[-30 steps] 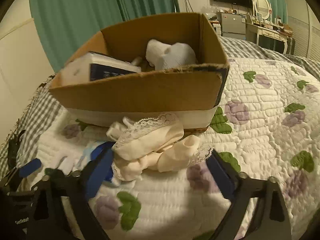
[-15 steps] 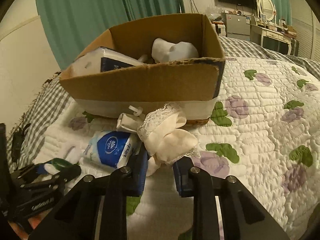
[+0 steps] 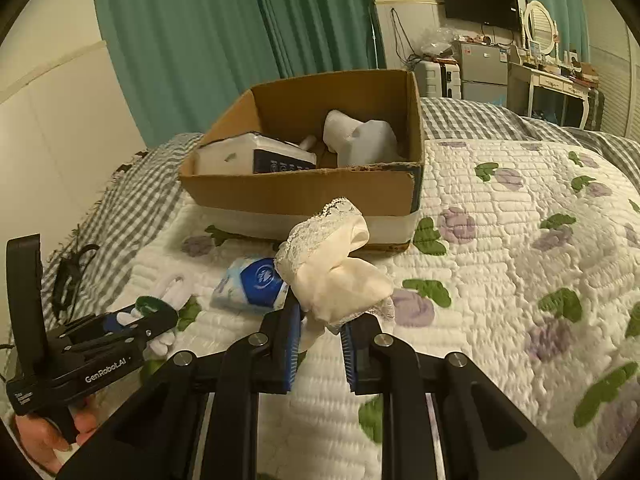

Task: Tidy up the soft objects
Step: 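Grasp the cream lace cloth with the right tool while the left tool grasps the plush ring, then carry lace cloth and plush ring into the box and open both tools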

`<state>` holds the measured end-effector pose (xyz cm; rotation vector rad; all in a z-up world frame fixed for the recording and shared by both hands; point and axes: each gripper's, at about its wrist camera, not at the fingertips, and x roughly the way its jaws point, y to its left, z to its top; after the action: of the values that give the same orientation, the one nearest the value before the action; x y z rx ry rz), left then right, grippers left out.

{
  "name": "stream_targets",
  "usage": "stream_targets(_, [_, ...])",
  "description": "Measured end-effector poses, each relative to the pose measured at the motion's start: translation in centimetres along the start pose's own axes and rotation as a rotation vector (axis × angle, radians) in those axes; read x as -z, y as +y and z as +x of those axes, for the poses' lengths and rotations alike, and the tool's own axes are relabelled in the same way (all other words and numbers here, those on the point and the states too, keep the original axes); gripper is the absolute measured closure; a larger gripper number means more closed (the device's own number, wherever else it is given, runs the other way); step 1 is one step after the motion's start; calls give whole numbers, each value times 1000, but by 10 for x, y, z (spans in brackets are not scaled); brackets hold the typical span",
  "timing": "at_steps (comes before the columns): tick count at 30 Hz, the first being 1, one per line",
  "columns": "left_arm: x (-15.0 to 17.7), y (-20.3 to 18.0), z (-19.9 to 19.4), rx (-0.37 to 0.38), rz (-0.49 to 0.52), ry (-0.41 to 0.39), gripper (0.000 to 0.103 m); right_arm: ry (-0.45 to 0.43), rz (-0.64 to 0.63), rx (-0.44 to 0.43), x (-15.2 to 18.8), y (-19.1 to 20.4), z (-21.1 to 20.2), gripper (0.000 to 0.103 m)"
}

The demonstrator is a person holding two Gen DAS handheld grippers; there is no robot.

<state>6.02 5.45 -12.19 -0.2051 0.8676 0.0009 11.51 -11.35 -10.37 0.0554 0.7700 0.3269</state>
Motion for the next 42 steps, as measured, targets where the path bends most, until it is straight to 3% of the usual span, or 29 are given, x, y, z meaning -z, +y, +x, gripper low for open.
stream_targets(10, [-7,-22,-54,30,33,-84,59,-47,-7,-31,8,12,-56,86])
stream_targets(22, [-38,-59,-149,64,121,-296,59,-152,-66,-24,-20,26,-144,86])
stream_targets(29, [-63,-72,-187,71,158,-393,59,-241,-158,-11,-67,44,-184,86])
stream_targets(34, [-96,-77,-192,52,170,-454,59,-299,-232,-9,-113,57,-197,86])
stream_targets(42, [-169,-79,-150,19,184,-476,59,-289,-260,-34,-186,58,-147,86])
